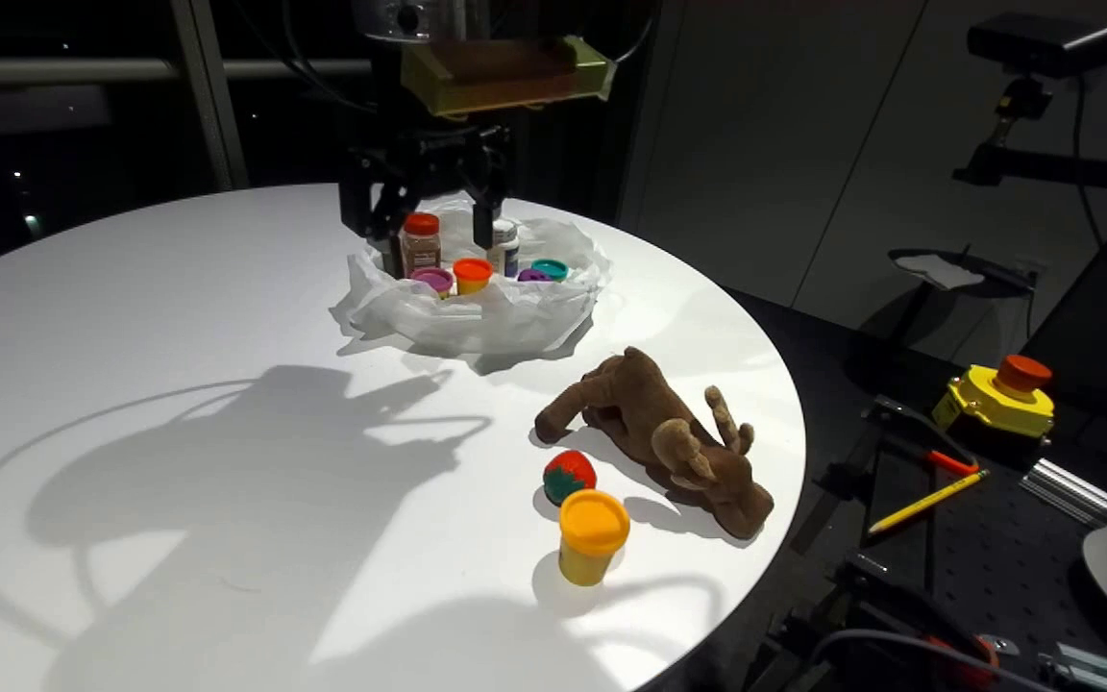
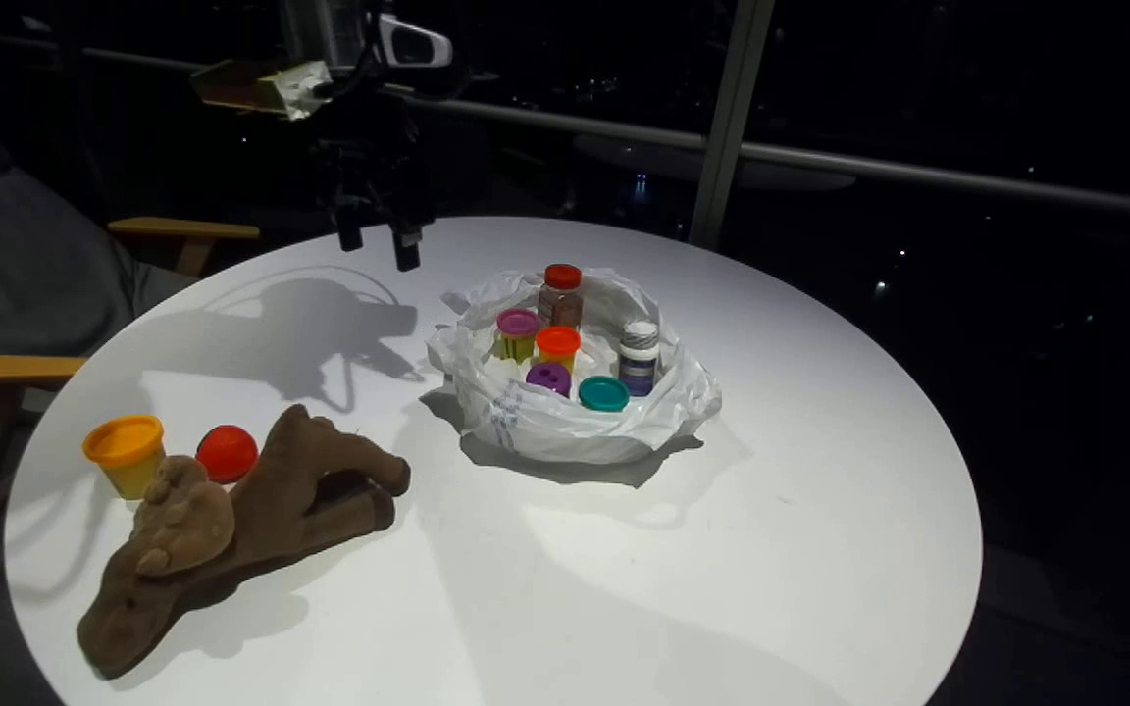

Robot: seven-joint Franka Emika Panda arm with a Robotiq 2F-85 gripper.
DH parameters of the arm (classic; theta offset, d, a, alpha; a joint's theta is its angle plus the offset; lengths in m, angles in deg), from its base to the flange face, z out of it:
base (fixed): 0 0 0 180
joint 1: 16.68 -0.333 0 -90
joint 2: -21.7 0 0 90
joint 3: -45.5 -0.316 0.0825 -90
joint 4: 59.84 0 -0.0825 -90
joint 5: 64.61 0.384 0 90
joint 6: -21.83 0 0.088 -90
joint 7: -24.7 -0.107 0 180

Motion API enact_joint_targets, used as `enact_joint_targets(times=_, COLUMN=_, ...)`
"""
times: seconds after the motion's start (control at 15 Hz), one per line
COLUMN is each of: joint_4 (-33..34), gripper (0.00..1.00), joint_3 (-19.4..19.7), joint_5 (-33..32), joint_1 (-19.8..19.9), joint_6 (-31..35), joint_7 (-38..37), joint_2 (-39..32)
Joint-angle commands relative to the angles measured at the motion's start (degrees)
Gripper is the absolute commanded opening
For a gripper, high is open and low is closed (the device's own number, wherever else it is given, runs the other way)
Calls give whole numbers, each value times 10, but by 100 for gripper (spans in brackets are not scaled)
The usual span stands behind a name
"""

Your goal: Put the things on the table into the plastic bag

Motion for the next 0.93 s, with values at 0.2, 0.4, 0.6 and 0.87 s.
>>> enact_joint_targets(times=0.2, joint_4=-195, gripper=100, joint_3=-21, joint_5=17, joint_1=-5, joint_6=108, joint_7=-101, joint_2=91)
enact_joint_targets(times=0.4, joint_4=-235, gripper=100, joint_3=-41, joint_5=71, joint_1=14, joint_6=147, joint_7=-78, joint_2=94)
enact_joint_targets(times=0.6, joint_4=-258, gripper=100, joint_3=-53, joint_5=112, joint_1=23, joint_6=172, joint_7=-72, joint_2=98)
enact_joint_targets(times=0.87, joint_4=-273, gripper=100, joint_3=-60, joint_5=139, joint_1=23, joint_6=172, joint_7=-78, joint_2=95)
